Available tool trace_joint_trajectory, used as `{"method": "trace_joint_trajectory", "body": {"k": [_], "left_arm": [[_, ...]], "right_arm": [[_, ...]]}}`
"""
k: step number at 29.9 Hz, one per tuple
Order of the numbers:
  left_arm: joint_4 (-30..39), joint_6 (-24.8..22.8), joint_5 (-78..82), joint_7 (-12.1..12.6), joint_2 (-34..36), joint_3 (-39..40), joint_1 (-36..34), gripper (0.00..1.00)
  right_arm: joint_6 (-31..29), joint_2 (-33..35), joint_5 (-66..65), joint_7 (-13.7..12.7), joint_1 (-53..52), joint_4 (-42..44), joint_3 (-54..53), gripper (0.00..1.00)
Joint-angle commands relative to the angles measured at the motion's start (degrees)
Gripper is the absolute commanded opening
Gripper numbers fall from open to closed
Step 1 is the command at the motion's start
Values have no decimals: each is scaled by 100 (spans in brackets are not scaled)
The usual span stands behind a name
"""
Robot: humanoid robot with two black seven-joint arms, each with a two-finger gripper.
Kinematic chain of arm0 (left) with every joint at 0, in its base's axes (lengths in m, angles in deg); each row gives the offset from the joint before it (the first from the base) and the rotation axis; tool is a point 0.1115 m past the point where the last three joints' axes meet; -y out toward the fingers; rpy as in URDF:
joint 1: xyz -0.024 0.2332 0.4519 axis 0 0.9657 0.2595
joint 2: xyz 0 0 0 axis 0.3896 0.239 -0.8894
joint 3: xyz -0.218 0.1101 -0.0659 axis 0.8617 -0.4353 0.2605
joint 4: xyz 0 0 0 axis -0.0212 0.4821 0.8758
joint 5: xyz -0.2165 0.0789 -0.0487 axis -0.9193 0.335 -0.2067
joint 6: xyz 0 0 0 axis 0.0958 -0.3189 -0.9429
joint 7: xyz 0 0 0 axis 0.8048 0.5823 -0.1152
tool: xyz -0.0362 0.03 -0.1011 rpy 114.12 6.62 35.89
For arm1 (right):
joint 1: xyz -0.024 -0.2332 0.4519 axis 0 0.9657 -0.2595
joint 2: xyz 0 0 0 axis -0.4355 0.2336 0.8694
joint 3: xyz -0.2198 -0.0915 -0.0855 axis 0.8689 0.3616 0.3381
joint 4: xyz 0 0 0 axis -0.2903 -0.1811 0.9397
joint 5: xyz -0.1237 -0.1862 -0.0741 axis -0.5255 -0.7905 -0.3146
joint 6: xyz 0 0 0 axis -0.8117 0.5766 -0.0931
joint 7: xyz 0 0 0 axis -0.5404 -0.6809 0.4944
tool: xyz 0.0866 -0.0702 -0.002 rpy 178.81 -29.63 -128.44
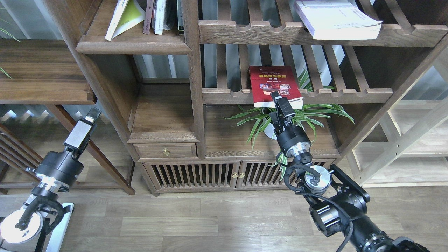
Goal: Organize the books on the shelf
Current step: 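Close the right gripper on the bottom edge of the red book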
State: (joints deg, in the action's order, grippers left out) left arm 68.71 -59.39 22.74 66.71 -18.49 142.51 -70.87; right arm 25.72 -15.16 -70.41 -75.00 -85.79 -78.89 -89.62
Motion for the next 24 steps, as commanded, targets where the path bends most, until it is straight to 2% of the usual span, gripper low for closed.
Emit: {"method": "trace_joint_trajectory", "body": {"k": [1,24], "left_arm": [[18,0,-6,0,20,19,64,99],[18,0,-6,9,38,151,231,99]], "right_arm": [[0,0,66,8,-177,319,28,99],[18,0,251,-1,-590,776,116,96]]}}
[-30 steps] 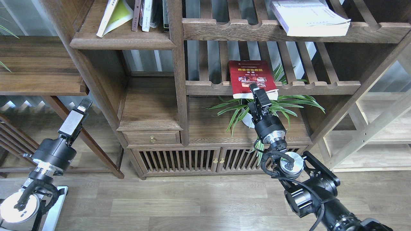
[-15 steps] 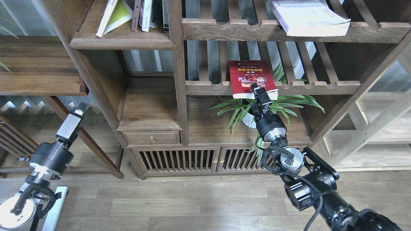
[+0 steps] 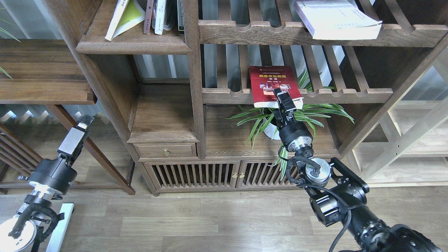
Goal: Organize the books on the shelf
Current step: 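Close the right gripper on the bottom edge of the red book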
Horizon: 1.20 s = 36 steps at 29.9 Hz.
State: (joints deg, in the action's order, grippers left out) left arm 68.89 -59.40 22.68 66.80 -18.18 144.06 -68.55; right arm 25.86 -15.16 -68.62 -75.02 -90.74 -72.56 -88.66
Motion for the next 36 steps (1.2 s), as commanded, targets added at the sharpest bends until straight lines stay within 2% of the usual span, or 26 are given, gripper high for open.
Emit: {"method": "trace_joint_trajectory", "body": {"k": [1,6,11,13,23,34,36], "left_arm": [[0,0,0,0,7,-4,-1,99],[0,0,0,0,-2,-4,-1,99],[0,0,0,0,-2,-13,-10,99],[0,0,0,0,7,-13,-10,99],[0,0,9,0,-2,-4,-10,99],[0,0,0,0,-2,-4,-10,99],[0,0,0,0,-2,-4,-10,99]], "right_arm": [[-5,0,90,0,-112,161,20,96],[4,0,125,0,-130,178,20,92],[4,0,292,0,-130,187,72,76],[4,0,353,9,-139,205,134,74],[4,0,415,9,-165,275,231,45],[4,0,468,53,-403,539,293,45],[4,0,477,53,-403,565,293,40]]}}
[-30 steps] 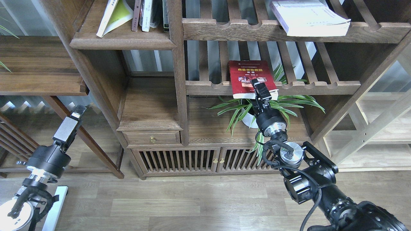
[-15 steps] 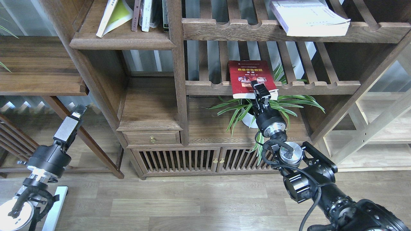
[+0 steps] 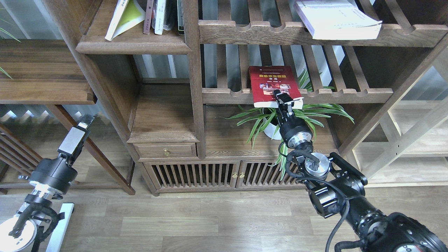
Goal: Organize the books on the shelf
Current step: 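Close the right gripper on the bottom edge of the red book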
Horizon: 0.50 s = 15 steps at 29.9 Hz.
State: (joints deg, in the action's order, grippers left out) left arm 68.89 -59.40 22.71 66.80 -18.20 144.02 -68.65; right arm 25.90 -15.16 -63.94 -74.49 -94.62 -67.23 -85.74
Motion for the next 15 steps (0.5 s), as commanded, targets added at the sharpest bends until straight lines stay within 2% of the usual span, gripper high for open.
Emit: {"method": "trace_joint_trajectory", "body": {"k": [1,9,15], "left_arm": [[0,0,-3,0,0,0,0,99],[-9,0,-3,0,0,0,0,99],[-9,0,-3,0,9,9,0,99]], "right_arm": [[0,0,27,1,-15,59,0,37],[-18,0,71,9,-15,77,52,15],[-114,0,62,27,28,24,158,10]]}}
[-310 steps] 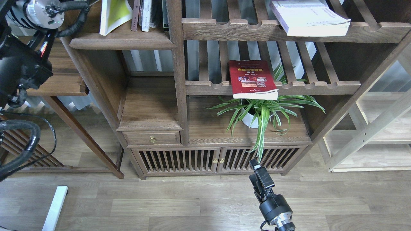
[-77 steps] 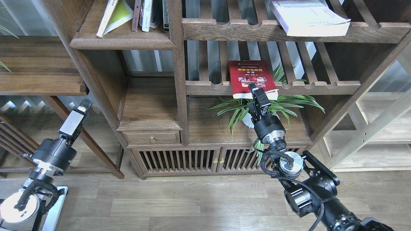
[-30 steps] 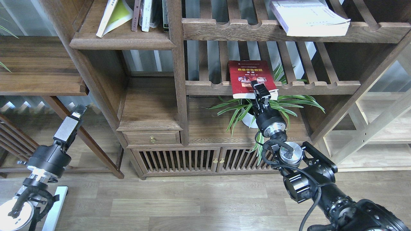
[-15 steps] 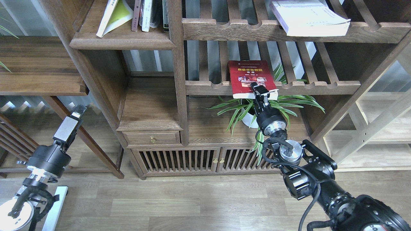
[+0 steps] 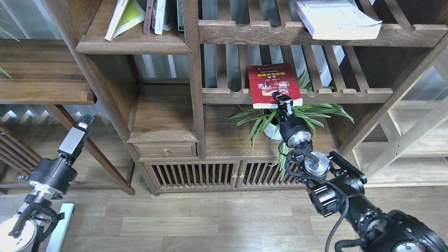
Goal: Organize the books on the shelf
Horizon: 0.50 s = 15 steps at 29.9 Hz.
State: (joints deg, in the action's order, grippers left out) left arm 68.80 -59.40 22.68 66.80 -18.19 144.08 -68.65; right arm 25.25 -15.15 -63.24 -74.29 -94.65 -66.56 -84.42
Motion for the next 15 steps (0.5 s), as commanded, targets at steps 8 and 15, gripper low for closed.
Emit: {"method": "trace_joint_trajectory", "body": {"k": [8,15], "left_arm": [[-1,0,0,0,0,-7,9,99],[-44,0,-157,-18,0,-86,9,99]], "right_arm": [[-383,0,-61,-20,164,-87,79,4],[-717,0,-105,-46,313,-254,88,3]]}}
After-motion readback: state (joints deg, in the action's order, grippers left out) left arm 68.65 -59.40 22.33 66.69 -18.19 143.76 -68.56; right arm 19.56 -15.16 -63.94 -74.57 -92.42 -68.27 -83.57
